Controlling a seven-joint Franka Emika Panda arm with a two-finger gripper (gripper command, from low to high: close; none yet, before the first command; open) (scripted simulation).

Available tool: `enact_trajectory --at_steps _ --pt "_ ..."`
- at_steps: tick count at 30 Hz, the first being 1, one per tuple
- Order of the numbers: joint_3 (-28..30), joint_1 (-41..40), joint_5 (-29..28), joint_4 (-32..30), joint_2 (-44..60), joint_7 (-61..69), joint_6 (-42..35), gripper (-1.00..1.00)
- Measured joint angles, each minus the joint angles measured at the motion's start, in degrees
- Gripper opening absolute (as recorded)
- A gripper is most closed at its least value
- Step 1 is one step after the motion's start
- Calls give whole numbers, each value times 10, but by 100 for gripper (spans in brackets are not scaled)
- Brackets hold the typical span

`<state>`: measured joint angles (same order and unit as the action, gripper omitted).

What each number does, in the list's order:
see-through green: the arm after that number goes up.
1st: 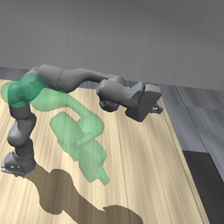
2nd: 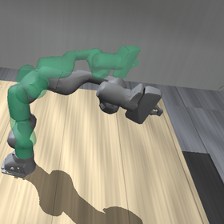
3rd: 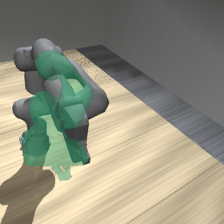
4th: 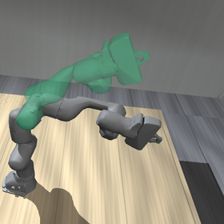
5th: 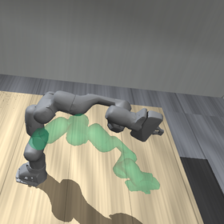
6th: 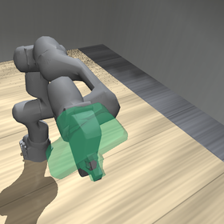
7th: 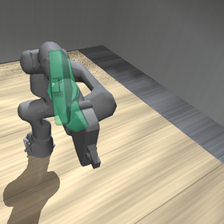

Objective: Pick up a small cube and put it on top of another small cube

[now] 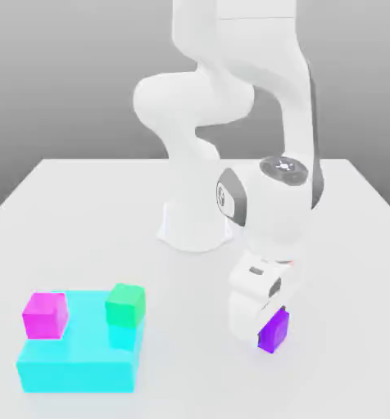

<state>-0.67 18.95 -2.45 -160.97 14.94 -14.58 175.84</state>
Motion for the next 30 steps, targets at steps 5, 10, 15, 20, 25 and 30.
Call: enact_trajectory --at_steps 5,10,15,20,25,30 --pt "-3 -3 -1 -3 -15 0 -13 -100" --pt "-14 -10 17 -20 -113 13 -93 -100" --pt "45 -73 1 -9 -215 -15 -203 -100" --pt "117 -187 -32 16 -313 -61 -325 -100" --pt "148 -225 -29 12 -282 -67 -291 -100" --pt "152 -223 -22 5 -246 -62 -249 100"
